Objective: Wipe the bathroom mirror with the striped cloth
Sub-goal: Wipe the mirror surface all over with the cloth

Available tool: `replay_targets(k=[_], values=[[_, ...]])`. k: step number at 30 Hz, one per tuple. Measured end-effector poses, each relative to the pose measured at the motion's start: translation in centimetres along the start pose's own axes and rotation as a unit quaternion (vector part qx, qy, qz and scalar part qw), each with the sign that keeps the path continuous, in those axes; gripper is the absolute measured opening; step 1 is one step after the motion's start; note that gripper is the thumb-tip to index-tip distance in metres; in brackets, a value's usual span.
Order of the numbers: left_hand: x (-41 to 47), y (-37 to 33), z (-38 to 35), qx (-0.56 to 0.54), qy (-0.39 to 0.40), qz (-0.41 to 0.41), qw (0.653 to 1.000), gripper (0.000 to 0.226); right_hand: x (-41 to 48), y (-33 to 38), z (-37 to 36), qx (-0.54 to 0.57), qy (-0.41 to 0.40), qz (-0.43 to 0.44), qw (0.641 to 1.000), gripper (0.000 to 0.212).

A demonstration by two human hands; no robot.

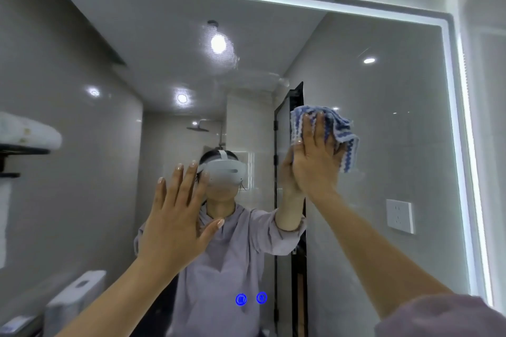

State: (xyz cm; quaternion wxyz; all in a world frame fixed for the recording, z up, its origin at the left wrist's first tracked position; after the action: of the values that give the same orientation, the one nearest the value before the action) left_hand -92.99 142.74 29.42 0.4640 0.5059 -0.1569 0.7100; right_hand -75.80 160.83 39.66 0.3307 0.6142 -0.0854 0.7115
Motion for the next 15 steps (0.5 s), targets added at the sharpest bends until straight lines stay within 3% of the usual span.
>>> replay_targets(k=[5, 10, 13, 15], values=[[-0.1, 0.0, 0.0, 0.004, -0.002, -0.001, 1.000, 0.084, -3.3, 9.1, -1.8, -0.025, 0.012, 0.205, 0.978, 0.060], [-0.1, 0.0, -0.1, 0.010, -0.002, -0.001, 1.000, 0.084, -3.1, 9.2, -1.6, -0.036, 0.041, 0.294, 0.954, 0.053], [-0.1, 0.1, -0.1, 0.006, -0.006, 0.001, 1.000, 0.084, -1.8, 6.0, -1.0, -0.088, 0.038, 0.300, 0.949, 0.054], [-0.1, 0.1, -0.1, 0.009, -0.005, 0.002, 1.000, 0.084, -0.2, 2.8, -0.5, -0.119, 0.034, 0.254, 0.959, 0.054]])
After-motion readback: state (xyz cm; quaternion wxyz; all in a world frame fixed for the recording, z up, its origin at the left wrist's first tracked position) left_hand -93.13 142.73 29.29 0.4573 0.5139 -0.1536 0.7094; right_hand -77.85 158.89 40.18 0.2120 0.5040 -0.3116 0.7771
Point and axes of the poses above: each hand's wrist, its own x-axis towards the middle knuckle, its own z-axis out of the back of the hand, y = z × x, the point moved 9 cm from there along x, towards the middle knuckle, and after that the axes turned 3 degrees about -z, right-handed, at the moved point
